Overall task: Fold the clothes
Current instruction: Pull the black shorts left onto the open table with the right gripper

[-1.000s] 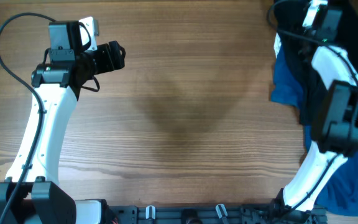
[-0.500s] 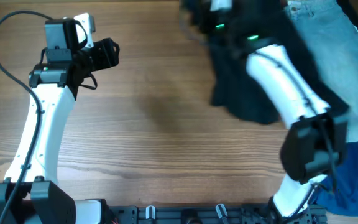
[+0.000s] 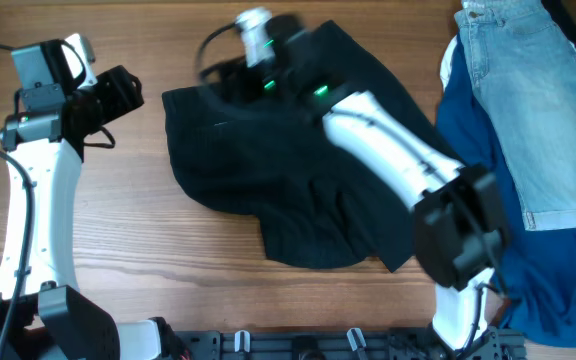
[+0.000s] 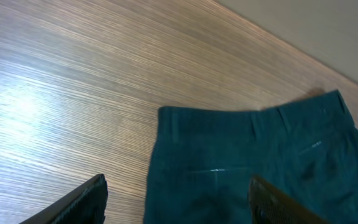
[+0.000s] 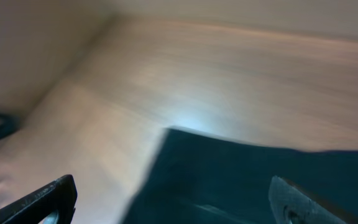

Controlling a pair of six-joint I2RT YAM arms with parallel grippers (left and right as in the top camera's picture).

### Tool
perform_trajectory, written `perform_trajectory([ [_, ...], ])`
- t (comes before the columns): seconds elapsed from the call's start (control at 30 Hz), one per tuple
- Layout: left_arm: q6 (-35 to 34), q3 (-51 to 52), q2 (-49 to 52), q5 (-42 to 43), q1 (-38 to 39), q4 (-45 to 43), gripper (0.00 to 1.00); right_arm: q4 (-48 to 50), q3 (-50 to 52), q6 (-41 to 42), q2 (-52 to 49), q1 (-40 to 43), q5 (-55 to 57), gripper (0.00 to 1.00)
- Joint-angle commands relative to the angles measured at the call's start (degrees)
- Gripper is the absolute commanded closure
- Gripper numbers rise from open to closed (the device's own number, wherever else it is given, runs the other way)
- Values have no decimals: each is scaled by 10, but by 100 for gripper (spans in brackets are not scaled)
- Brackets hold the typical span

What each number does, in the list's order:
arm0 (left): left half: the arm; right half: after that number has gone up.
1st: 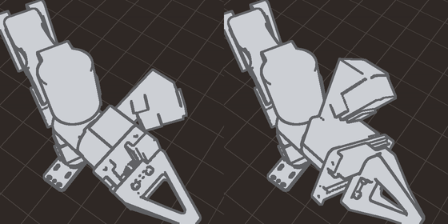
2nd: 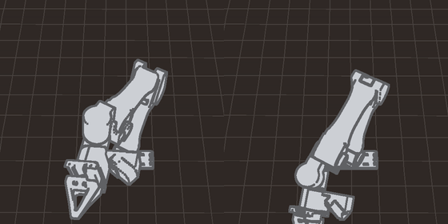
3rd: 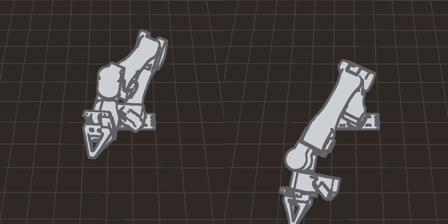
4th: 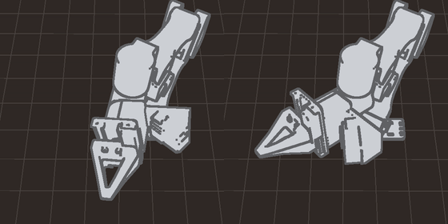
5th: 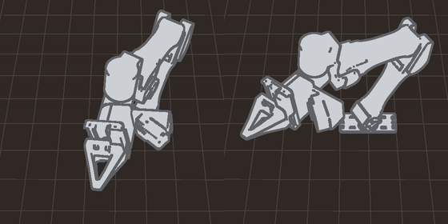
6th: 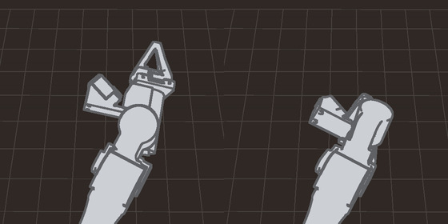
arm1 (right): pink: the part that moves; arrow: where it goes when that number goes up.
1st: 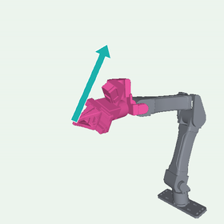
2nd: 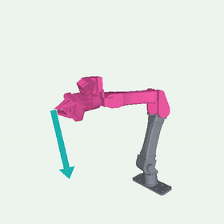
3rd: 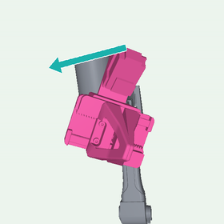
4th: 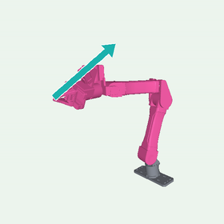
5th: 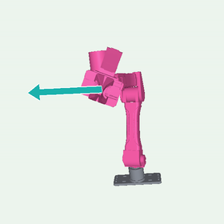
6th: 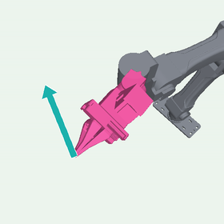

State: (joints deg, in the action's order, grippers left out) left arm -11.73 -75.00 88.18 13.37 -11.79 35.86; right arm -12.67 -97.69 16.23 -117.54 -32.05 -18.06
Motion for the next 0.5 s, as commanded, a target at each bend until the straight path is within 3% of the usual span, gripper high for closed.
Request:
perform_trajectory([
  [0.0,-5,-12,-1,3,59,7,28,-89,-39,-129,31,101,28,0],
  [0.13,-3,-11,56,-5,129,9,29,-191,-40,-178,30,184,40,0],
  [0.27,-11,-11,153,-77,133,28,36,-239,-40,-182,30,217,39,0],
  [0.47,1,-11,191,-99,99,-6,21,-245,-39,-208,26,219,39,0],
])
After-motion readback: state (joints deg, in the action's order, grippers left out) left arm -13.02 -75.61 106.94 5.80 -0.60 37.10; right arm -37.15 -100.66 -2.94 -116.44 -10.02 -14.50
